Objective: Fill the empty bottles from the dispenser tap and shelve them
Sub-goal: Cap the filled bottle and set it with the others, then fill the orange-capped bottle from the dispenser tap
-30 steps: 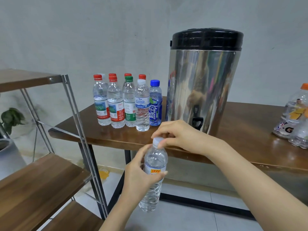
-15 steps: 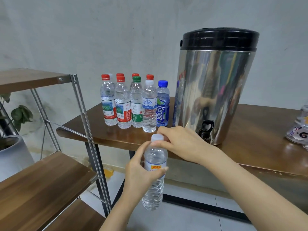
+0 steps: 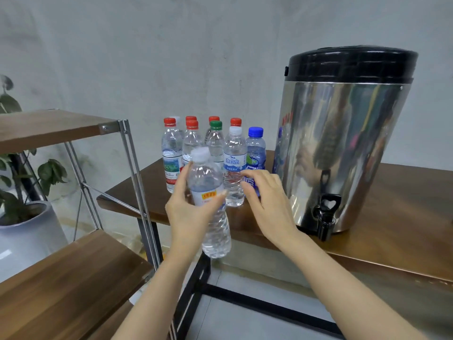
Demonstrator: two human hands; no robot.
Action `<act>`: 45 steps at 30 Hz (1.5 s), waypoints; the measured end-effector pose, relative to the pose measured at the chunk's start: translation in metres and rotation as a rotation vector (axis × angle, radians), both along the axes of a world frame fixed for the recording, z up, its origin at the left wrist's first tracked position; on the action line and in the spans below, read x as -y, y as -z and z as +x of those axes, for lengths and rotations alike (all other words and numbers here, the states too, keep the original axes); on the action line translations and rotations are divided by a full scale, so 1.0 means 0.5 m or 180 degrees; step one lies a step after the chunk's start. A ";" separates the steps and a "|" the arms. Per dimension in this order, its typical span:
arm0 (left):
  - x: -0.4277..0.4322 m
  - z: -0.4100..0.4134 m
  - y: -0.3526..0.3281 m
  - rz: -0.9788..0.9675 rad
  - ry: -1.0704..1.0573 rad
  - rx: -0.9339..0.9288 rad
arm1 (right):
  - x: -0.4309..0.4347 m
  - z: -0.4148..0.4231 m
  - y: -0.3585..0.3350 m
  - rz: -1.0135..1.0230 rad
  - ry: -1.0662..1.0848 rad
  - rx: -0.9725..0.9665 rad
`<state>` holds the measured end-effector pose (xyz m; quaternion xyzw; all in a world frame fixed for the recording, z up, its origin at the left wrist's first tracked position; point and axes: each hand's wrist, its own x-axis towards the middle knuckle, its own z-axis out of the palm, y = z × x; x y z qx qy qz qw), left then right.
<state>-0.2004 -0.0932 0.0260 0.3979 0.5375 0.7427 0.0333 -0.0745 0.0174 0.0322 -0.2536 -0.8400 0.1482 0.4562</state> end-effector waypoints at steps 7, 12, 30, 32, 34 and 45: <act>-0.111 -0.141 -0.002 -0.0021 -0.0668 -0.0207 | -0.036 -0.103 0.110 0.0150 0.0498 0.0492; -0.163 -0.185 0.023 -0.0245 -0.0968 -0.0379 | -0.054 -0.160 0.148 -0.0363 0.0930 0.0539; -0.221 -0.222 0.152 -0.1522 -0.1317 -0.0563 | -0.065 -0.194 0.164 -0.0824 0.0994 0.0733; -0.216 -0.220 0.152 -0.1629 -0.1283 -0.0508 | -0.059 -0.183 0.158 -0.0878 0.0928 0.0737; -0.204 -0.202 0.152 -0.1680 -0.1388 -0.0519 | -0.050 -0.161 0.149 -0.0830 0.0876 0.0777; -0.065 0.130 0.123 -0.0270 -0.0240 -0.0744 | 0.073 0.101 0.074 -0.0007 0.0443 -0.0022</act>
